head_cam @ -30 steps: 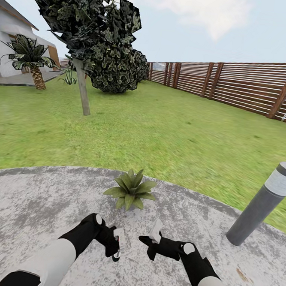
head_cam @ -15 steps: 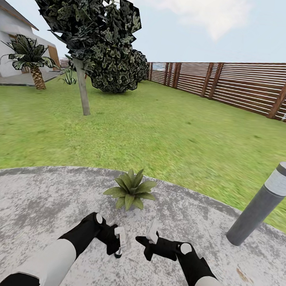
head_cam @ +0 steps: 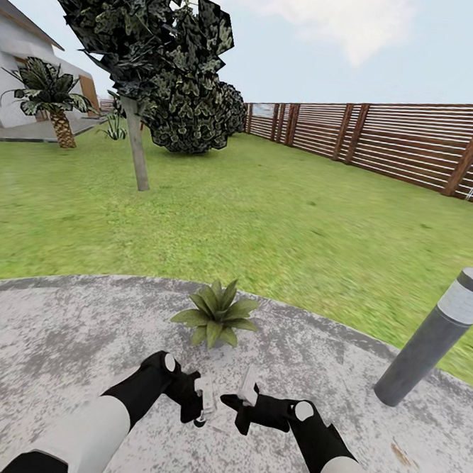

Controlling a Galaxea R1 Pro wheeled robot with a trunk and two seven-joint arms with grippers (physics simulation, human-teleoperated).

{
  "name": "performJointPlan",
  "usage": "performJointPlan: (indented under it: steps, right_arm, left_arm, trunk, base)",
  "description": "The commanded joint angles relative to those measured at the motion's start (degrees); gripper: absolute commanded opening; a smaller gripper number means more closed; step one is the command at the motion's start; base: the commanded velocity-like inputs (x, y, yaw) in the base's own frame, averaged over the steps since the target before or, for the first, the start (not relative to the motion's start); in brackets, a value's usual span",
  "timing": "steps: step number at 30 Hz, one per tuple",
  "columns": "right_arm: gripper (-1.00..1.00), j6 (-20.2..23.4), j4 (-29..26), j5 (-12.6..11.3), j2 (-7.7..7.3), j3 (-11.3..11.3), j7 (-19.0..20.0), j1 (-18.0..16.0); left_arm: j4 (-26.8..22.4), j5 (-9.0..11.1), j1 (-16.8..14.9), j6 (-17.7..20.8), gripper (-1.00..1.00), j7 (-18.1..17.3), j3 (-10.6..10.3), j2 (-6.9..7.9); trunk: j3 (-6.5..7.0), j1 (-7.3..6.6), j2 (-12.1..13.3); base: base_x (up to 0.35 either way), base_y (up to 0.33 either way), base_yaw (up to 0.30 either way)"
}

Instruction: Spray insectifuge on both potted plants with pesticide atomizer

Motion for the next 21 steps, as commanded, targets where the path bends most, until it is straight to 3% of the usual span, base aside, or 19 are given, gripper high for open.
performJointPlan:
  steps: [1, 11, 15, 21]
  right_arm:
    - [-1.0, -0.18, -0.05, 0.44, 0.08, -0.48, 0.35, -0.03]
    - [-1.0, -0.18, -0.11, 0.46, 0.07, -0.47, 0.27, -0.04]
    - [-1.0, -0.18, -0.14, 0.47, 0.0, -0.48, 0.28, -0.04]
    - [-1.0, -0.18, -0.14, 0.47, -0.09, -0.48, 0.26, -0.05]
  left_arm:
    - [-0.11, -0.06, 0.01, 0.46, -1.0, -0.32, -0.45, 0.11]
    - [-0.05, -0.21, 0.05, 0.4, -1.0, -0.57, -1.27, 0.21]
    - [0.16, -0.55, 0.05, 0.38, -1.0, -0.62, -4.33, 0.21]
    - [0.43, -0.12, 0.0, 0.33, -1.0, -0.74, -4.67, 0.21]
  trunk:
    - [-0.05, -0.01, -0.02]
    - [-0.05, -0.01, -0.02]
    - [-0.05, -0.01, -0.02]
    - [-0.05, -0.01, -0.02]
  base:
    - [0.0, 0.0, 0.0]
    - [0.0, 0.0, 0.0]
    - [0.0, 0.0, 0.0]
    - [0.0, 0.0, 0.0]
